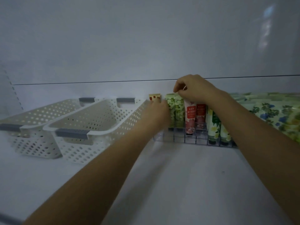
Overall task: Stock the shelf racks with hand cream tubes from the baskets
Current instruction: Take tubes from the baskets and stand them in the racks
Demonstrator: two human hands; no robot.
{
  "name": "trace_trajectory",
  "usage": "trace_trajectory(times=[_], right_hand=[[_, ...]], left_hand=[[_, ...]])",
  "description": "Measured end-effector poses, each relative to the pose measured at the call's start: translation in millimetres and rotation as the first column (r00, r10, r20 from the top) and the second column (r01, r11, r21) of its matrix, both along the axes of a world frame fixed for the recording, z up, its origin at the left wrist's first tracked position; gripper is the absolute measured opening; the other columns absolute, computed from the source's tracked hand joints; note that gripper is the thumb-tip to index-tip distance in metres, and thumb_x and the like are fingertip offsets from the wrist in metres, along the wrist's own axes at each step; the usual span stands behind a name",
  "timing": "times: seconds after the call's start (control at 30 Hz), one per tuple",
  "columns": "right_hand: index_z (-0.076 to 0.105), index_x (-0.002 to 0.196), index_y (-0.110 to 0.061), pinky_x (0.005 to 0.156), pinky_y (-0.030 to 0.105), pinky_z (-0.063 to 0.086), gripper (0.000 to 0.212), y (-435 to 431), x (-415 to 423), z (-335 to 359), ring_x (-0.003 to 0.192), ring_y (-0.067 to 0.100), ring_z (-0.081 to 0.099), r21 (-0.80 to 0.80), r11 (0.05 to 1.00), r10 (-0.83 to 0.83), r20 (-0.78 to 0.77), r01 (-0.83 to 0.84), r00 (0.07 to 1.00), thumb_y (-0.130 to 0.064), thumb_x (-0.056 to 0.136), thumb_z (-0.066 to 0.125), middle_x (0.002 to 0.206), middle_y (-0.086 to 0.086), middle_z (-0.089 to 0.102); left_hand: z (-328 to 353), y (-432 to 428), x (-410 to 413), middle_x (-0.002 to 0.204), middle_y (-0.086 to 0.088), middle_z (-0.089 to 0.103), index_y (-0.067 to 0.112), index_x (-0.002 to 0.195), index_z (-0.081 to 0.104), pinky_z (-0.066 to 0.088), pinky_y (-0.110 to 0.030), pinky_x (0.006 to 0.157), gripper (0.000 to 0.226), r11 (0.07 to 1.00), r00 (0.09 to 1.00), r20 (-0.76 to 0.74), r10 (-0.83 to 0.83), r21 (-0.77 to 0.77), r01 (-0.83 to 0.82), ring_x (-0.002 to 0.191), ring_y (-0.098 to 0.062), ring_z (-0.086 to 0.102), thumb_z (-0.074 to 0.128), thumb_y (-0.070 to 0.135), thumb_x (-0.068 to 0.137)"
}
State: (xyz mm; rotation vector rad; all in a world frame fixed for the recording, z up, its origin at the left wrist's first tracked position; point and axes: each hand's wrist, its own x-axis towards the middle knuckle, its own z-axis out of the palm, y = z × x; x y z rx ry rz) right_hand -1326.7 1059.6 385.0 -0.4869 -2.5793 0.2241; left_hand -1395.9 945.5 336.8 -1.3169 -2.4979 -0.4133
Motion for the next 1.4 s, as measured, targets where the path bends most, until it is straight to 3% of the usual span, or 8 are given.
trace_trajectory(times=[0.17, 0.33, 0.67, 0.87, 1.03, 1.13, 1.27, 1.4], right_hand=[[0.064, 0.104, -0.018, 0.084, 0.03, 0.045, 0.02, 3.0, 2.1, 1.7, 0.094, 0.013, 0.054, 0.007, 1.0, 0.007, -0.116, -0.006, 0.993, -0.011, 0.092, 0.049, 0.11, 0.002, 0.062], [0.065, 0.106, -0.021, 0.081, 0.024, 0.043, 0.02, -15.0, -6.0, 4.8, 0.09, 0.01, 0.055, 0.028, 0.996, 0.089, -0.126, -0.086, 0.988, -0.014, 0.092, 0.051, 0.103, -0.002, 0.062], [0.061, 0.111, -0.024, 0.085, 0.021, 0.045, 0.021, -117.1, -81.6, 9.0, 0.092, 0.004, 0.055, 0.041, 0.949, 0.306, 0.126, -0.313, 0.944, -0.02, 0.092, 0.052, 0.103, -0.01, 0.058], [0.06, 0.113, -0.026, 0.082, 0.016, 0.044, 0.022, -160.5, -143.6, 14.6, 0.092, 0.0, 0.054, 0.052, 0.931, 0.342, 0.225, -0.361, 0.913, -0.024, 0.093, 0.051, 0.104, -0.013, 0.057], [0.062, 0.111, -0.026, 0.085, 0.018, 0.042, 0.024, -185.1, -177.8, 14.7, 0.097, 0.003, 0.053, 0.059, 0.931, 0.325, 0.322, -0.361, 0.889, -0.019, 0.093, 0.048, 0.106, -0.014, 0.055], [0.063, 0.109, -0.027, 0.085, 0.019, 0.043, 0.023, -198.3, -196.4, 13.2, 0.097, 0.004, 0.054, 0.039, 0.94, 0.299, 0.382, -0.339, 0.874, -0.02, 0.093, 0.049, 0.106, -0.013, 0.059], [0.065, 0.106, -0.027, 0.086, 0.02, 0.044, 0.02, -204.2, -216.3, 8.2, 0.097, 0.004, 0.057, 0.016, 0.958, 0.246, 0.463, -0.285, 0.852, -0.019, 0.091, 0.053, 0.103, -0.013, 0.061], [0.065, 0.106, -0.027, 0.084, 0.017, 0.043, 0.021, -200.6, -231.9, 6.6, 0.094, 0.002, 0.057, 0.034, 0.975, 0.176, 0.494, -0.221, 0.851, -0.018, 0.09, 0.055, 0.099, -0.015, 0.06]], left_hand=[[57.7, 0.1, -20.5, 0.133, -0.013, 0.045, 0.007, 0.13, 0.043, 0.04, -0.036, 0.095, 0.037, 0.999, 0.998, -0.047, -0.033, -0.001, 0.033, 0.12, -0.028, 0.045, 0.036, 0.012, 0.095], [86.5, -32.4, -65.7, 0.136, -0.01, 0.046, 0.011, 0.132, 0.043, 0.039, -0.033, 0.097, 0.037, 0.995, 0.993, -0.072, -0.091, -0.047, 0.088, 0.121, -0.027, 0.047, 0.037, 0.017, 0.096], [76.1, -125.3, -177.6, 0.124, -0.005, 0.058, 0.013, 0.123, 0.053, 0.038, -0.027, 0.085, 0.032, 0.992, 0.998, 0.007, -0.07, -0.103, 0.071, 0.11, -0.021, 0.055, 0.044, 0.027, 0.096], [69.9, -164.3, -232.0, 0.123, -0.001, 0.058, 0.017, 0.123, 0.053, 0.041, -0.026, 0.087, 0.031, 0.974, 0.996, 0.056, -0.073, -0.21, 0.083, 0.107, -0.018, 0.055, 0.045, 0.027, 0.095], [65.0, -179.5, -264.5, 0.116, 0.002, 0.061, 0.017, 0.119, 0.058, 0.043, -0.027, 0.092, 0.028, 0.869, 0.977, 0.159, -0.139, -0.453, 0.197, 0.104, -0.014, 0.058, 0.054, 0.023, 0.092], [58.9, -183.3, -277.6, 0.1, 0.005, 0.066, 0.016, 0.11, 0.063, 0.05, -0.025, 0.083, 0.024, 0.772, 0.939, 0.327, -0.11, -0.566, 0.288, 0.089, -0.007, 0.062, 0.059, 0.027, 0.089], [47.5, -180.1, -282.3, 0.096, 0.002, 0.065, 0.016, 0.105, 0.063, 0.05, -0.021, 0.074, 0.033, 0.72, 0.899, 0.422, -0.117, -0.588, 0.369, 0.082, -0.008, 0.061, 0.063, 0.041, 0.083], [37.7, -178.0, -285.7, 0.108, -0.005, 0.062, 0.014, 0.122, 0.056, 0.051, -0.022, 0.071, 0.044, 0.717, 0.893, 0.423, -0.157, -0.573, 0.397, 0.088, -0.015, 0.06, 0.064, 0.036, 0.084]])
